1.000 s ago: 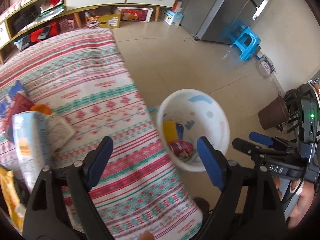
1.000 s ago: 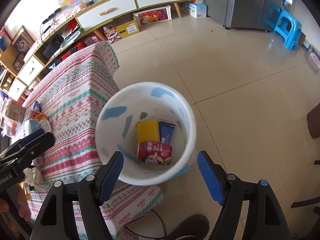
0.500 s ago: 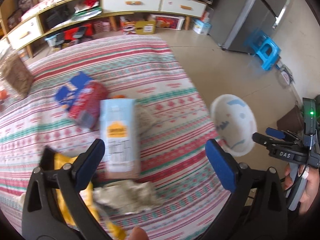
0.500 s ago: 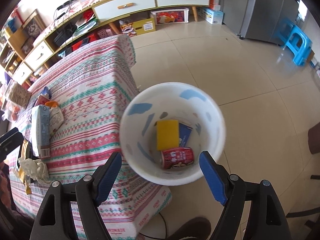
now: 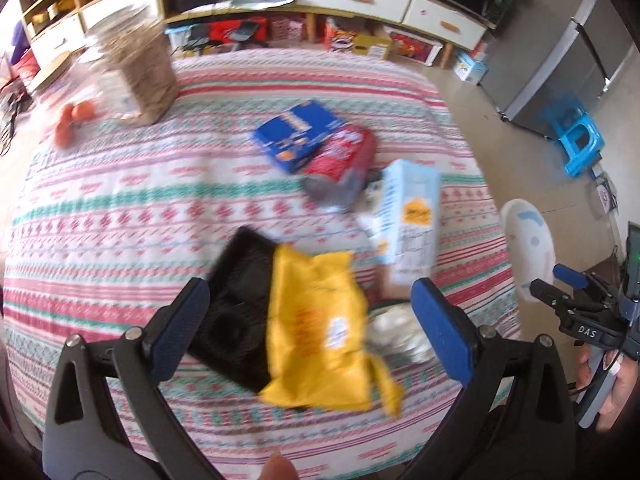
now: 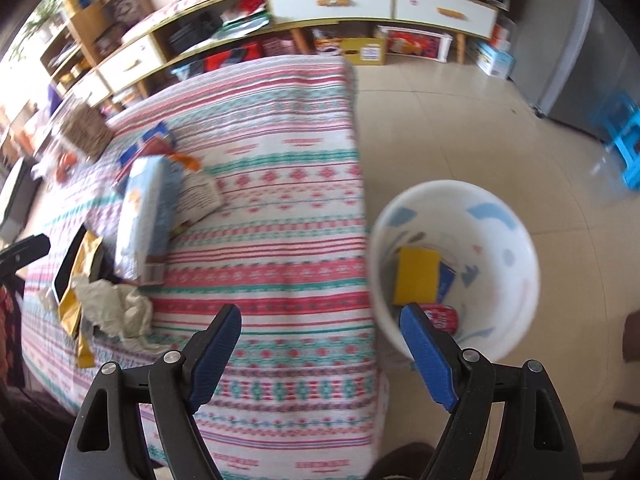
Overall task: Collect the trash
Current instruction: 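Grasp the white tissue with the left tool while the right tool grasps the milk carton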
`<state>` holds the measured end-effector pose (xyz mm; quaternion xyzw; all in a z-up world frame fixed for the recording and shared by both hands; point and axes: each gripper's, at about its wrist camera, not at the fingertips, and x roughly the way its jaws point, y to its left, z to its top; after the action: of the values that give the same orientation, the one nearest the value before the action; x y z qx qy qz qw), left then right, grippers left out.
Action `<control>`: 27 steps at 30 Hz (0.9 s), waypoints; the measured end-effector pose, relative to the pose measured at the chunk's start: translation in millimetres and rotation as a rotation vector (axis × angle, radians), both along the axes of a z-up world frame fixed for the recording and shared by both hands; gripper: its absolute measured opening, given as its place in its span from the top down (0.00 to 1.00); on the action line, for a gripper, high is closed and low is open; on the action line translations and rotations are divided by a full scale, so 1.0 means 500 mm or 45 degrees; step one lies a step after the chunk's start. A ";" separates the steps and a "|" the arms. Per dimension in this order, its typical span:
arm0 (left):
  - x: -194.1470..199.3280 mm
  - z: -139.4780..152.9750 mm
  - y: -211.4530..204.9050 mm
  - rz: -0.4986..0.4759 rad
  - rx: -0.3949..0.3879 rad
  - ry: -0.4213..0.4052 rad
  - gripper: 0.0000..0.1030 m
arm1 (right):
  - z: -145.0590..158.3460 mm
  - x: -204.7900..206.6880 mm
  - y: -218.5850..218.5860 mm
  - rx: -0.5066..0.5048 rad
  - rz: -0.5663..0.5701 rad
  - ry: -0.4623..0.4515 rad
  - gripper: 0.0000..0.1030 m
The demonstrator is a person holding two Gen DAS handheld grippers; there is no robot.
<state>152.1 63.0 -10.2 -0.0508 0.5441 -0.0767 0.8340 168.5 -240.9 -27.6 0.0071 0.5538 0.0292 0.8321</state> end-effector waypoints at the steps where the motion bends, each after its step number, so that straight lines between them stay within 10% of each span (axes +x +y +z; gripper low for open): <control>1: -0.003 -0.006 0.016 0.011 0.004 0.015 0.02 | -0.001 0.001 0.016 -0.013 0.019 -0.001 0.19; 27: -0.070 -0.110 0.324 0.272 -0.118 0.234 0.03 | -0.061 0.113 0.271 0.020 0.177 0.029 0.19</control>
<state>117.2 225.3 -65.5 -0.1535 0.6056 -0.0075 0.7808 225.0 -105.3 -57.9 -0.0243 0.5622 0.0912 0.8216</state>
